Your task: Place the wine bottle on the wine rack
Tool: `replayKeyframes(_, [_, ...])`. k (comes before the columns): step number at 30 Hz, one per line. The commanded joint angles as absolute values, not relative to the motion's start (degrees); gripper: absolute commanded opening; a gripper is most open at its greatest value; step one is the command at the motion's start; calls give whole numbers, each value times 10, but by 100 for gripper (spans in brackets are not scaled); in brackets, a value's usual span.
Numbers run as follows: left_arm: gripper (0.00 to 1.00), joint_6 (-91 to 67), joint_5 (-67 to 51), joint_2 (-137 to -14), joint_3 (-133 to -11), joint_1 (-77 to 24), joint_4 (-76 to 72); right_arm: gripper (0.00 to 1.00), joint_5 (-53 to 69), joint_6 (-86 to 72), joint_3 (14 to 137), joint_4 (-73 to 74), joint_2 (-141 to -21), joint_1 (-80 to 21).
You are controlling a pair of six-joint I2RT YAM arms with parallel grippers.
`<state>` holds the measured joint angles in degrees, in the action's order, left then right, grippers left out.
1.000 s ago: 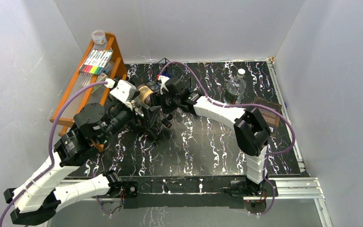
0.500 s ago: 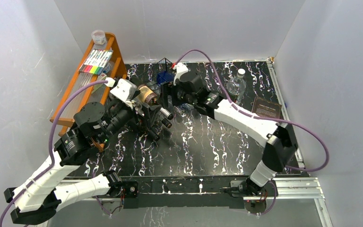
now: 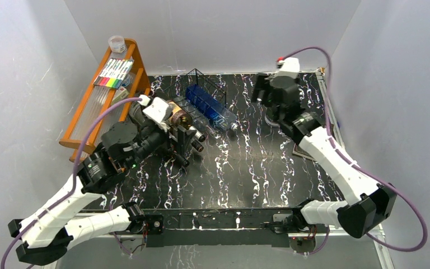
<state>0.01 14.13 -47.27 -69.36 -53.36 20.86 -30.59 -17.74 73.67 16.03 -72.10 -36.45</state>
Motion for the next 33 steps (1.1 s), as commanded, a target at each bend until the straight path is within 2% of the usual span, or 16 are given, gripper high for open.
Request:
replayKeyframes(1, [98,-7,124,-492,-668,-534,191,92,-350,-152,730,188,-711,-265])
replayKeyframes(5, [98,-34,132,-492,-626,-534,156,92,-308,-143,752,197,-753,-199])
replayKeyframes(11, [98,-101,140,-523,-595,-534,171,92,-232,-152,781,185,-830,-151])
replayKeyframes(16, [98,-137,122,-535,-570,-534,172,89,-233,-163,834,198,-905,-123])
replayKeyframes(19, [98,-162,143,-541,-558,-534,174,77,-220,-144,851,186,-932,-120])
replayKeyframes(24, [98,-194,190,-563,-559,-534,191,69,-211,-126,865,177,-960,-119])
replayKeyframes(27, [98,-199,181,-574,-559,-534,189,60,-212,-114,869,176,-970,-119])
replayKeyframes(30, [98,-198,179,-582,-557,-534,185,47,-202,-90,862,166,-970,-120])
replayKeyframes(33, [98,-195,187,-590,-557,-534,181,28,-202,-83,858,173,-963,-120])
